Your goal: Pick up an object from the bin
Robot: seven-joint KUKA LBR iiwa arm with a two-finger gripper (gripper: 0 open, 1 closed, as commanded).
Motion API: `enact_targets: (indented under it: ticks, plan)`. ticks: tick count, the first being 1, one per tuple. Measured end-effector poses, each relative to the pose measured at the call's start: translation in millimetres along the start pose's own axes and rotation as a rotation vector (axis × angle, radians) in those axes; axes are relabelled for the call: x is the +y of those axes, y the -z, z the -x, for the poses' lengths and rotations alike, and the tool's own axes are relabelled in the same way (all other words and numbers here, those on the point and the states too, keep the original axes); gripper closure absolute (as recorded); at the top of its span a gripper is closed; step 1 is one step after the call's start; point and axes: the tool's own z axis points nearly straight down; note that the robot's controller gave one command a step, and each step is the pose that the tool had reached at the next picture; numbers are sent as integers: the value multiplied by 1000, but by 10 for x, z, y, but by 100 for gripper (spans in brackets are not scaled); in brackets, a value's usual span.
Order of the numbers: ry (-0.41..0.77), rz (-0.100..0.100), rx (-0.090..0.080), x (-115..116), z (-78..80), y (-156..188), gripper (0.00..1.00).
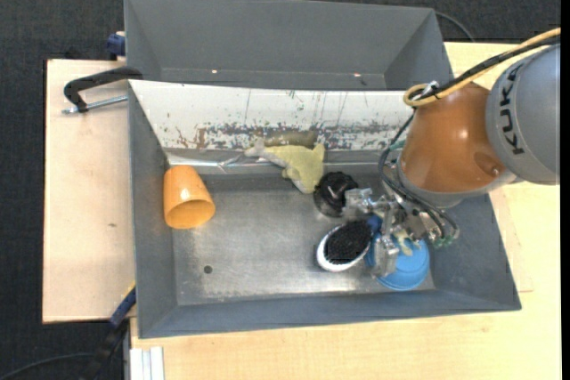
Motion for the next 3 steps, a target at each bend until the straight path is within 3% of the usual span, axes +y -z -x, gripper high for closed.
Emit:
enact_targets:
  ticks: [1, 2, 3]
  plan:
    - [-1, -5, -8, -22, 17, 20, 100]
    - [10, -9, -18, -122, -2, 1061, 100]
    - [22, -10, -20, -90, 94, 2124, 100]
